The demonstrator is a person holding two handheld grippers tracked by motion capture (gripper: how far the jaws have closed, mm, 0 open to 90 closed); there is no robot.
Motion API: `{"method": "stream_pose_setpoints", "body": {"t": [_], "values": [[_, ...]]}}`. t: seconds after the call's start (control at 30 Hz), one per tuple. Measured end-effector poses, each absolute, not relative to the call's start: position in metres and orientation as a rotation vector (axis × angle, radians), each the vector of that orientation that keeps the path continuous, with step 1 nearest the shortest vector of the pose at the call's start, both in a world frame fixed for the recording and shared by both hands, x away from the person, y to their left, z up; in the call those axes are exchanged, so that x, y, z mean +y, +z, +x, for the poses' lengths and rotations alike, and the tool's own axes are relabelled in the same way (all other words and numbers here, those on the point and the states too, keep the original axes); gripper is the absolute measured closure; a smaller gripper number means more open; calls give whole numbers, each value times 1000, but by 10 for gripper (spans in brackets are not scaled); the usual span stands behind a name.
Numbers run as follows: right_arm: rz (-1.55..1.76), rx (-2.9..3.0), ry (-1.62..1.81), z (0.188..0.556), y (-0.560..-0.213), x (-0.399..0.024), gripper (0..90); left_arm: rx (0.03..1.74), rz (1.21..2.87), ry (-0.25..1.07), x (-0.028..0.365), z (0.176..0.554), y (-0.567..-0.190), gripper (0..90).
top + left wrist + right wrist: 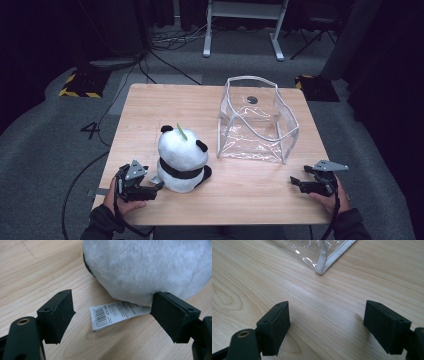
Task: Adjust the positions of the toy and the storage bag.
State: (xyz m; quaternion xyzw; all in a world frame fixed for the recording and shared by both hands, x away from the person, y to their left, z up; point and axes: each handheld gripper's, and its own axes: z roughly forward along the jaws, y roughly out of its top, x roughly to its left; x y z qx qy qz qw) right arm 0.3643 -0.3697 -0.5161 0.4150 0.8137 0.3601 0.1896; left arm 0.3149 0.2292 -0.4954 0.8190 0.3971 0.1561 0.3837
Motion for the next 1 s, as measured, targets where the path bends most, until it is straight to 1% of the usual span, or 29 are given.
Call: {"method": "stream_pose_setpoints", "body": {"t": [0.1, 0.13, 0.17, 0.2, 0.27, 0.43, 0.77, 0.87, 0.93, 1.0], "values": [[1167, 2287, 1013, 364, -516, -370, 212, 990, 2092, 393, 226, 320, -497, 195], [1167, 2288, 1012, 364, -516, -370, 212, 984, 2094, 398, 226, 322, -498, 230], [1167, 2288, 1012, 364, -516, -370, 212, 975, 2091, 391, 225, 325, -499, 230], [1167, 2287, 1013, 364, -516, -370, 212, 975, 2100, 404, 224, 327, -499, 292], [1166, 2287, 1012, 364, -516, -370, 212, 972, 2133, 413, 222, 335, -502, 363], [1167, 2288, 1012, 364, -516, -370, 212, 1001, 2134, 419, 222, 346, -506, 348], [1167, 2287, 1012, 364, -516, -370, 211, 1031, 2122, 459, 217, 364, -506, 345], [1167, 2285, 1012, 364, -516, -370, 211, 1033, 2119, 452, 214, 372, -506, 346], [1168, 2287, 1012, 364, -516, -370, 212, 1021, 2131, 478, 211, 371, -505, 343], [1168, 2287, 1012, 364, -516, -370, 212, 1017, 2126, 466, 213, 367, -503, 328]]}}
